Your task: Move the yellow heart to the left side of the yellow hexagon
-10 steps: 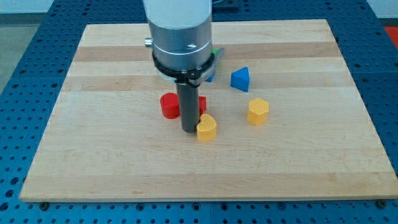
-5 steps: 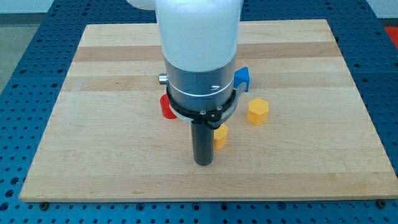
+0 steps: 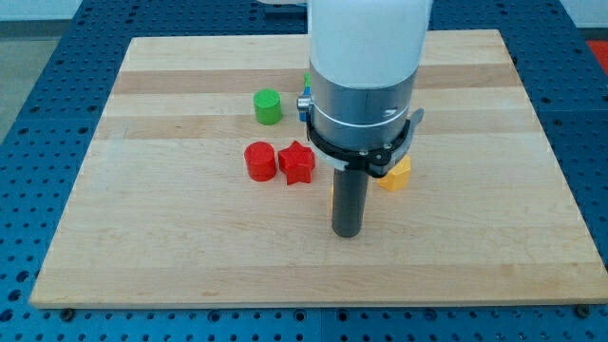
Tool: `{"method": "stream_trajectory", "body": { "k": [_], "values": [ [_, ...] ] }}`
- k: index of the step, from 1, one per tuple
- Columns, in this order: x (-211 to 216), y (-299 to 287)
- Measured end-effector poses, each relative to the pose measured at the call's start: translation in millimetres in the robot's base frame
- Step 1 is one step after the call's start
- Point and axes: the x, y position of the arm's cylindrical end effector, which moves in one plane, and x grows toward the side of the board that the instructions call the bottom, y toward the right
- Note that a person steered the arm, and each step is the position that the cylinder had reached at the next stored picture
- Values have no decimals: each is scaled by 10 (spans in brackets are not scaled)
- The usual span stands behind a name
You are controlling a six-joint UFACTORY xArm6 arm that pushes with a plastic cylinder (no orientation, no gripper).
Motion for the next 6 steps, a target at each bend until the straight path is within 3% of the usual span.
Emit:
{"method": "stream_trajectory", "body": {
  "k": [6],
  "values": [
    [-481,83]
  ]
}}
